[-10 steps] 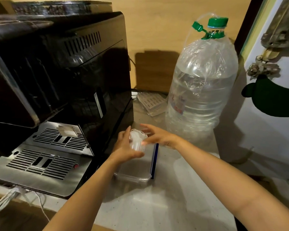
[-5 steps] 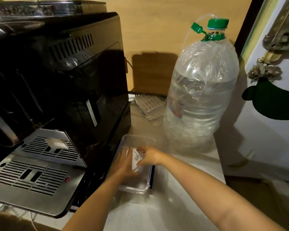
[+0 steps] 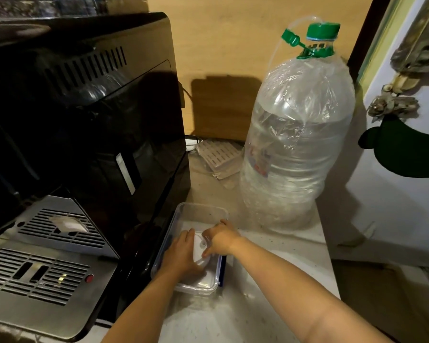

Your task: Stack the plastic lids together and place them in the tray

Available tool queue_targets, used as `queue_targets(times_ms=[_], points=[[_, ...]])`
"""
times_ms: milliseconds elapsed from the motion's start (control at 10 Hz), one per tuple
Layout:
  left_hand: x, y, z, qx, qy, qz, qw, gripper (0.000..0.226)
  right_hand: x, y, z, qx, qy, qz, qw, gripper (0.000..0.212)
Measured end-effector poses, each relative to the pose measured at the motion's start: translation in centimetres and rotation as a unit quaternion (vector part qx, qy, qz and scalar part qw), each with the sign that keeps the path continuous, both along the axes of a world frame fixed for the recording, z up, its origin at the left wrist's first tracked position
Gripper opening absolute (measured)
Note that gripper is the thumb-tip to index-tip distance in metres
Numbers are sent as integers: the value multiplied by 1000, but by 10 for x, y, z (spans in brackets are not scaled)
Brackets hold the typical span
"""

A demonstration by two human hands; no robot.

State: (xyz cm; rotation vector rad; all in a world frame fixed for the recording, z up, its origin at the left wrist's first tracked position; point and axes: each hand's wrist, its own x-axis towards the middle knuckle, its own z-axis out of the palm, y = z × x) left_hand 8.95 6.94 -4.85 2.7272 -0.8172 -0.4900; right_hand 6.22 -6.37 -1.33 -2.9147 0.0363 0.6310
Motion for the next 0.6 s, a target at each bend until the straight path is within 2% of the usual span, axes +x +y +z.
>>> queue_targets(times_ms=[200, 400, 500, 600], points=[[0, 0, -4, 17, 7, 4, 1000, 106, -3, 2, 0, -21, -6, 7, 1000, 48], [-2, -7, -4, 78, -1, 6, 997, 116, -5, 4, -1, -54, -24, 29, 998, 54], [-2, -10, -2, 70, -5, 13, 997, 111, -8, 2, 2, -52, -39, 28, 998, 56], [2, -15, 13, 10, -10, 39, 999, 113, -9, -7, 17, -31, -67, 4, 997, 63]])
